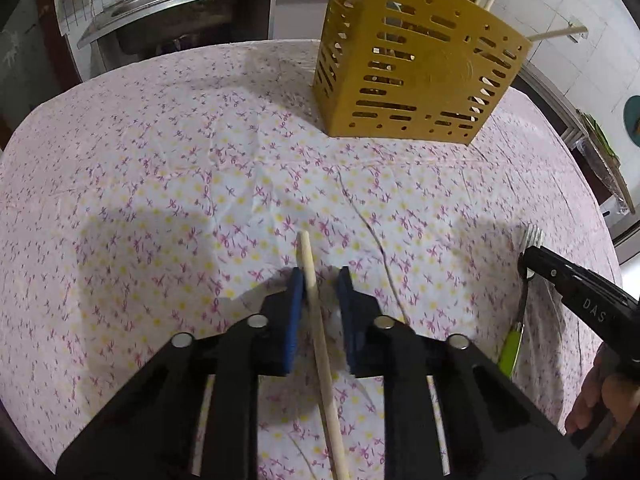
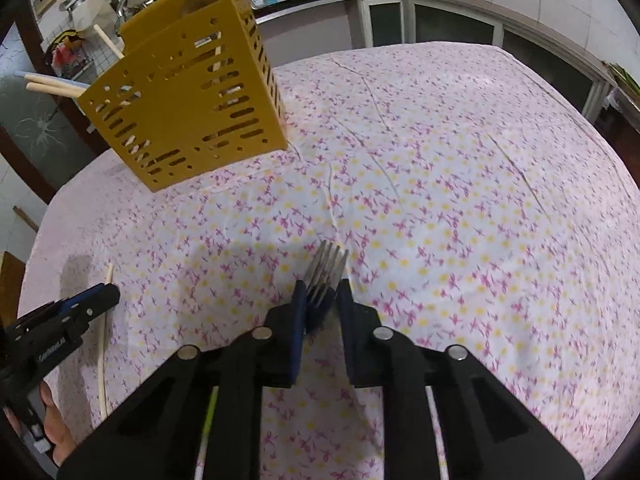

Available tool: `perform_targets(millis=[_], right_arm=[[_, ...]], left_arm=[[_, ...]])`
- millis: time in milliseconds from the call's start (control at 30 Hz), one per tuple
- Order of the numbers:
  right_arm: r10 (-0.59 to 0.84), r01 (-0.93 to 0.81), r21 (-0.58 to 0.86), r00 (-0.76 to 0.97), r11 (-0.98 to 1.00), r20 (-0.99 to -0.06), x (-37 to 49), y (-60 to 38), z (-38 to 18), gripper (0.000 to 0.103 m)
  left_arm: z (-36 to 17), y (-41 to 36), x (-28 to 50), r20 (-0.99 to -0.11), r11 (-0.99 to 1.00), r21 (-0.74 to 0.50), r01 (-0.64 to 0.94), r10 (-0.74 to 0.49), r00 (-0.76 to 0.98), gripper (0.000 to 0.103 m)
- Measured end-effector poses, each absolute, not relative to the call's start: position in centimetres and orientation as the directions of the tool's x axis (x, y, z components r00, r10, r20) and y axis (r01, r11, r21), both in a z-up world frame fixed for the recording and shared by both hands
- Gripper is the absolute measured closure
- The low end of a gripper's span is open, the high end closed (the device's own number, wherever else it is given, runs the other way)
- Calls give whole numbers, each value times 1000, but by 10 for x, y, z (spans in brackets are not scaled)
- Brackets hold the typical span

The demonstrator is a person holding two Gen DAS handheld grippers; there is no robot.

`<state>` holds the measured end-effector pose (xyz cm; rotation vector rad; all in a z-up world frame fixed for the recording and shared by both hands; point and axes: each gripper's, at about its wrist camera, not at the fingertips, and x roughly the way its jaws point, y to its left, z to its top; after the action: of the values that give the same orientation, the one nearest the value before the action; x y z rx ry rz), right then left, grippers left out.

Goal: Organize utensils
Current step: 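Close the left gripper on the wooden chopstick while the right grasps the green-handled fork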

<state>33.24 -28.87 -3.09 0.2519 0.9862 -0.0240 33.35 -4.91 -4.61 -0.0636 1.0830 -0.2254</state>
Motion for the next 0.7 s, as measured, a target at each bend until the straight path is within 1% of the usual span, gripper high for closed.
perform_targets(millis=[100,167,267,433,700], right_arm=[[121,126,228,559,965,-820,337,-294,-31,93],[144,118,249,557,961,-818,341,-294,-29,95],[233,99,329,521,939,-821,347,-294,-34,95],[206,104,302,523,948,-827,353,-285,-34,94],[236,106,329,500,938,-833,355,-290,-33,93]], left_arm=[[-47,-46,336,-869,973,-169,156,-221,443,97],[-46,-43,336,-868,971,-178,161,-232,439,97],[-46,-41,337,-868,969,-176,171,-235,438,97],[-45,-45,340,-873,972,-154,178,-219,436,97],[-47,-51,345,-878,972,-138,188,-208,431,96]])
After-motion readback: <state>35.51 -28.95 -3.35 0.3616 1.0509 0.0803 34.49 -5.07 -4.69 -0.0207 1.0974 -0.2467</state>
